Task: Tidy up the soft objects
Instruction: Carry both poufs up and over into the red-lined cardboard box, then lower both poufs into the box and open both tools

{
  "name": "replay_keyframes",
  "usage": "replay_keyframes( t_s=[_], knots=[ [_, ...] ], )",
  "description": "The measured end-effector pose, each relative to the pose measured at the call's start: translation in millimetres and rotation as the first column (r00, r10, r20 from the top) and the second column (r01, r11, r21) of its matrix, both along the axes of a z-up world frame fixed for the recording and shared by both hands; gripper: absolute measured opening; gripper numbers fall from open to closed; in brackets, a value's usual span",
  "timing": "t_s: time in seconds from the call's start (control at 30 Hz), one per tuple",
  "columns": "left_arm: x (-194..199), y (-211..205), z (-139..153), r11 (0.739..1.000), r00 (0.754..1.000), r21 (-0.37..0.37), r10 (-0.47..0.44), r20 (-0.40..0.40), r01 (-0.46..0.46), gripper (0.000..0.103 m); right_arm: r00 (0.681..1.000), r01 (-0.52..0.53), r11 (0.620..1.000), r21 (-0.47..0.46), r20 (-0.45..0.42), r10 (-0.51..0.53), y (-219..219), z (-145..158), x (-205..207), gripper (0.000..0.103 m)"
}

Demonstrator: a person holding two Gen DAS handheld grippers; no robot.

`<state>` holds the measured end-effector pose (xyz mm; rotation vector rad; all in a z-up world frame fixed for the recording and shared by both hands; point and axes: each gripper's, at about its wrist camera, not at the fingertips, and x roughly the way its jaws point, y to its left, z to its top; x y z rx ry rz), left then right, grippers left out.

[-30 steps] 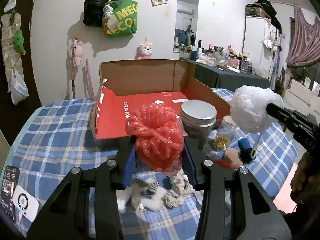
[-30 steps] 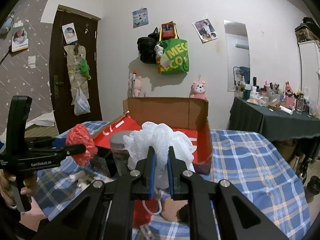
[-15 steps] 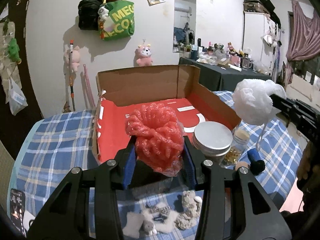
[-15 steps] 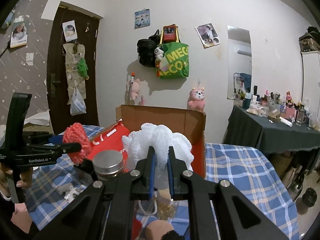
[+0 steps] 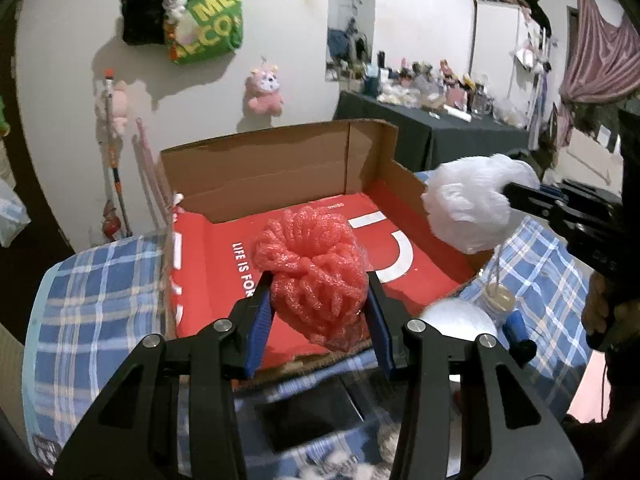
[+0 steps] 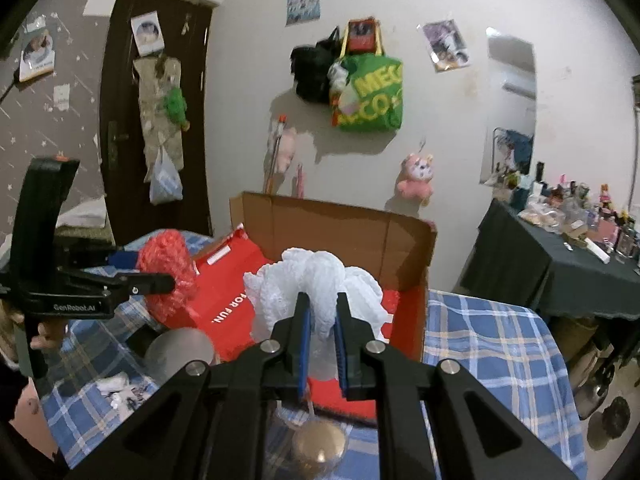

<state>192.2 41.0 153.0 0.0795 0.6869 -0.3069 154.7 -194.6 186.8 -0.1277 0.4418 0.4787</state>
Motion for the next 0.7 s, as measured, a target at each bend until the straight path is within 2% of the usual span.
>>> replay_keyframes(
  t_s=[0.3, 0.53, 0.7],
  knots=[
    [95, -11, -15, 0.998, 0.984, 0.013, -0.059, -0.17, 0.062, 0.041, 0.983, -0.066, 0.994, -0.084, -0.174, 0.051, 29, -5, 97, 0.012],
    [162, -24, -39, 0.995, 0.962, 0.059, -0.061, -0.267, 0.079, 0.041, 0.962, -0.046, 0.984, -0.17, -0.272, -0.002, 59, -31, 175, 0.012],
    [197, -28, -53, 0.995, 0.952, 0.075, -0.044, -0.303, 0.069, 0.041, 0.947, -0.027, 0.976, -0.217, -0.318, -0.045, 74, -48, 213, 0.012]
  ],
)
